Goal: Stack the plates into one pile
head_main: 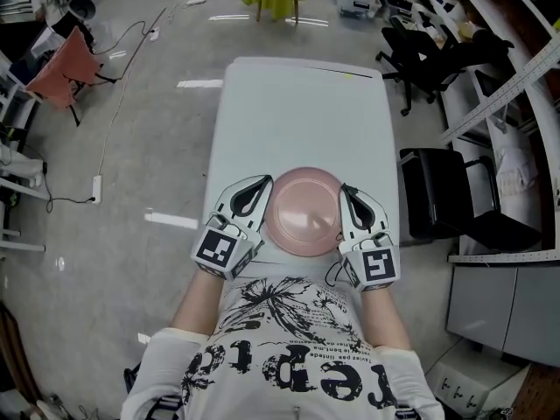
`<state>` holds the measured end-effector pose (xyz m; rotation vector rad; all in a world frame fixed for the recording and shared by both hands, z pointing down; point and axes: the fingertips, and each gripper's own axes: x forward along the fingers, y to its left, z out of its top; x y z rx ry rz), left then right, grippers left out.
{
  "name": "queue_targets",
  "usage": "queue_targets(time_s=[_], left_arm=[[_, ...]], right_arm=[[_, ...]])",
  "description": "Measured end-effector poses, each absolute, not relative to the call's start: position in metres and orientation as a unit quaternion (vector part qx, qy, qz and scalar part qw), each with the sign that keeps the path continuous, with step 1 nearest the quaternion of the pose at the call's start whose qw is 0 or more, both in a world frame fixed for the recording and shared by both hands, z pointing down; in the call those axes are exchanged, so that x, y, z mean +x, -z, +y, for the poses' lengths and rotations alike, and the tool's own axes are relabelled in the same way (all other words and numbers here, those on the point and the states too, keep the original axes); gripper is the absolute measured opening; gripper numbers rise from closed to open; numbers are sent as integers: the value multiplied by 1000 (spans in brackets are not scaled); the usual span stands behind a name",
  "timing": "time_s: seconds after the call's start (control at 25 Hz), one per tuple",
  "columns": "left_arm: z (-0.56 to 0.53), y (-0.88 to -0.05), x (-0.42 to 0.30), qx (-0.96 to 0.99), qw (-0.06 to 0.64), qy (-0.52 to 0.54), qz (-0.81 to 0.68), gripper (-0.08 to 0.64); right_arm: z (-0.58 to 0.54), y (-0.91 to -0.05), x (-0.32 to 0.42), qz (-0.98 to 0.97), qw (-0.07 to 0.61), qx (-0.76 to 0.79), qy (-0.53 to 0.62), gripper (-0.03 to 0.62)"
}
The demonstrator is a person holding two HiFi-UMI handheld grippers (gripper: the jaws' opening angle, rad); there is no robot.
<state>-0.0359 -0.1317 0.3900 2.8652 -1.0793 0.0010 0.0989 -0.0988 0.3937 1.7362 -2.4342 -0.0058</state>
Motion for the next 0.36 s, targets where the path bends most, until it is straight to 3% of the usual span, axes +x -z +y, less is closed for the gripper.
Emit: queue_targets(time_s=[0.36], left_arm=[[-134, -393, -30, 936, 44, -2, -348, 6]], right_arm=[[-98, -393, 101, -814, 69, 577, -2, 3]])
